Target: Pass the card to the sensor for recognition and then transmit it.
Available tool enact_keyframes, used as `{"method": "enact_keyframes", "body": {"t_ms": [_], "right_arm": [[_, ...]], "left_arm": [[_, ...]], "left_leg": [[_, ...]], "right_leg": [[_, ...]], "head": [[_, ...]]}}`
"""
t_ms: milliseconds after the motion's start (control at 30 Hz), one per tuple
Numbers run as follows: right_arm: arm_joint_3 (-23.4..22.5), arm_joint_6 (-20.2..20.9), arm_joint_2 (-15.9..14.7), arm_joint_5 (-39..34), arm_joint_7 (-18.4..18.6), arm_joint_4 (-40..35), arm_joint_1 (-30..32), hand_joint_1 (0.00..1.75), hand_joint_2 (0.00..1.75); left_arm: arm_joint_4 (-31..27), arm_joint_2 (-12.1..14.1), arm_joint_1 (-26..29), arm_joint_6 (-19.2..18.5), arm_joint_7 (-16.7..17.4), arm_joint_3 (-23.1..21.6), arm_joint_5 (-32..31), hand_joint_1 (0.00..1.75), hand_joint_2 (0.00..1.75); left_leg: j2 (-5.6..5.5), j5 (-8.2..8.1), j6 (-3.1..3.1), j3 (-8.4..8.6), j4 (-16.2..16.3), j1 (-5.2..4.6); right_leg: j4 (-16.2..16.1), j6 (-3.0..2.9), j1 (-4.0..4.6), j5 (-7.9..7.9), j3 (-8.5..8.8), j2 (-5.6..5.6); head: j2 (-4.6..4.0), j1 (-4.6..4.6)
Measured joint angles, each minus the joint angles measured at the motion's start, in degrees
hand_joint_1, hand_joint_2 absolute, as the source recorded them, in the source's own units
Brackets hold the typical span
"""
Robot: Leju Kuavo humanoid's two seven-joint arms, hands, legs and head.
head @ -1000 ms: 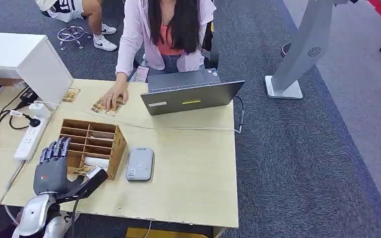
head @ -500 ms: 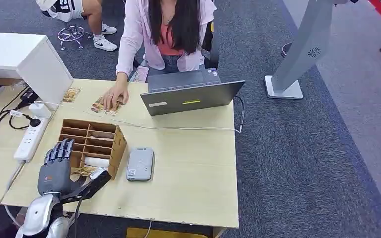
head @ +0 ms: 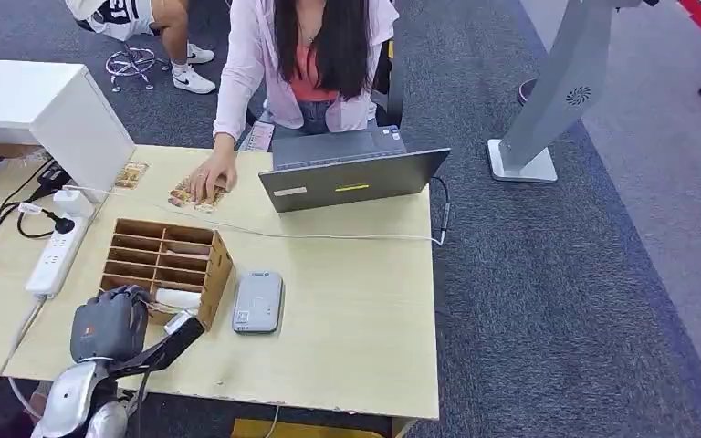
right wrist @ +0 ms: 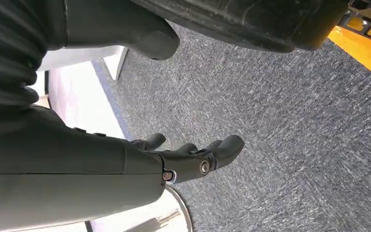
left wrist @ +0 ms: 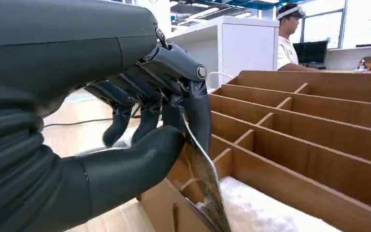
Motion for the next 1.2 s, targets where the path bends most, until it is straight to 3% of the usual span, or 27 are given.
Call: {"method": "enact_keyframes", "body": {"t_ms": [500,867,1200], "right_arm": [[0.4,0.1,0.0,0.1,-0.5,0.0,0.0,0.0,1.75],[1.1,0.1,0.0,0.2,-0.8,-0.1,0.0,0.0,1.75],[1.4,0.1,0.0,0.2,-0.9,-0.1,0.0,0.0,1.75]], "left_arm": [[-1.9,1.5,-2.1,1.6,-1.4,0.0,0.2,1.75,1.75],[-7.3,4.6,-10.1,-0.8,-1.8,-0.1,2.3,1.75,1.75],[-8.7,5.6,-14.7,-1.9,-1.8,-0.3,3.1,1.75,1.75]], "left_leg": [[0.0,0.01,0.0,0.01,0.0,0.01],[-0.01,0.04,-0.01,0.01,0.0,0.01],[0.0,0.04,-0.01,0.01,0.0,0.01]], "right_leg": [[0.0,0.0,0.01,0.0,-0.01,0.0],[0.0,0.0,0.0,0.02,0.0,0.0],[0.0,-0.01,0.0,0.01,-0.01,0.01]], "head": [[0.0,0.0],[0.0,0.0],[0.0,0.0]]}}
